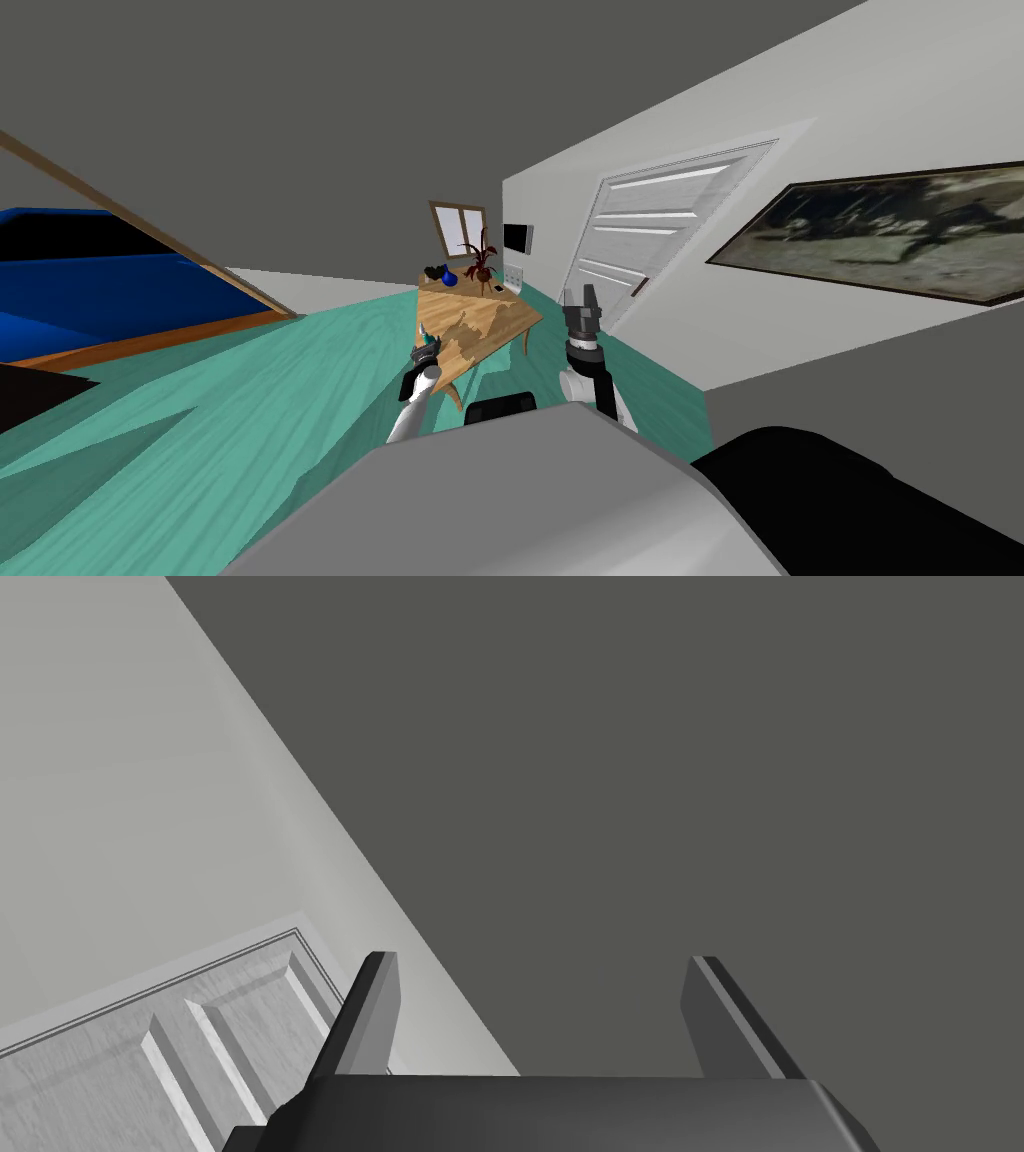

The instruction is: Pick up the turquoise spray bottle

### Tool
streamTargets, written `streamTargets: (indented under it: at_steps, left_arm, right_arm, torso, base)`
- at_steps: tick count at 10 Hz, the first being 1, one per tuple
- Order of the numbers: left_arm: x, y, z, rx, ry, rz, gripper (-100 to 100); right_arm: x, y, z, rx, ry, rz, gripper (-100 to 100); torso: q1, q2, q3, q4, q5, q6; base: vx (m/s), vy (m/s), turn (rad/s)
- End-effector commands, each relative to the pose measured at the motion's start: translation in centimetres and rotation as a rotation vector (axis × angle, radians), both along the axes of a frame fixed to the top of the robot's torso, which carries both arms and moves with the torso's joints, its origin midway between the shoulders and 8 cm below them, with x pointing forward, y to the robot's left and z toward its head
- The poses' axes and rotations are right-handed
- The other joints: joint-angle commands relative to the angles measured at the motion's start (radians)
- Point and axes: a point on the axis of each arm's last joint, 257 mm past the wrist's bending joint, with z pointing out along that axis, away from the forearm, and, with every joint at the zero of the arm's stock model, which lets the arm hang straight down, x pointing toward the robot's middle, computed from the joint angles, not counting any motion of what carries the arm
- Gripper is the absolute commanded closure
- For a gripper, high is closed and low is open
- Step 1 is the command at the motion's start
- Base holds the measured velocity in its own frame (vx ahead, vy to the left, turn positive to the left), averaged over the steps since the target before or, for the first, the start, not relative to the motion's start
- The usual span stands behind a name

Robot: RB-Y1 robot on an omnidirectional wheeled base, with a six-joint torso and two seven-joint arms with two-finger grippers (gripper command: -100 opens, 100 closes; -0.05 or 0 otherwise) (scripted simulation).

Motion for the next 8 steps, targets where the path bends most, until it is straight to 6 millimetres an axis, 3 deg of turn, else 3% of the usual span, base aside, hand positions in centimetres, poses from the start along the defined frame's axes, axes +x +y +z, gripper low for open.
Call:
streamTargets:
  at_steps: [1, 4, 5, 6, 8]
  left_arm:
    - [0.6, -1.1, -0.2, 0.001, 0.001, -0.013, -100]
    - [4.2, -6.6, 0.1, 0.011, 0.001, -0.096, -100]
    - [4.6, -6.7, 0.5, 0.011, -0.006, -0.099, -100]
    - [5.8, -8.6, 0.9, 0.018, -0.01, -0.129, -100]
    - [5.5, -8.4, 0.7, 0.018, -0.007, -0.127, -100]
  right_arm:
    - [0.0, 0.0, 0.0, 0.0, 0.0, 0.0, 0]
    - [0.0, 0.0, 0.0, 0.0, 0.0, 0.0, 0]
    - [0.0, 0.0, 0.0, 0.0, 0.0, 0.0, 0]
    - [0.0, 0.0, 0.0, 0.0, 0.0, 0.0, 0]
    - [0.0, 0.0, 0.0, 0.0, 0.0, 0.0, 0]
  torso:
    - [0.0, 0.0, 0.0, 0.0, 0.0, 0.0]
    - [0.001, 0.0, 0.0, 0.0, 0.0, 0.0]
    - [0.002, 0.0, 0.0, 0.0, 0.0, 0.0]
    - [0.0, 0.0, 0.0, 0.0, 0.0, 0.001]
    - [0.0, 0.0, 0.0, 0.0, 0.0, 0.0]
  base:
    - [-0.007, 0.03, 0.082]
    - [-0.006, 0.056, 0.235]
    - [-0.006, 0.037, 0.084]
    - [-0.005, 0.04, 0.143]
    - [-0.002, 0.018, 0.041]
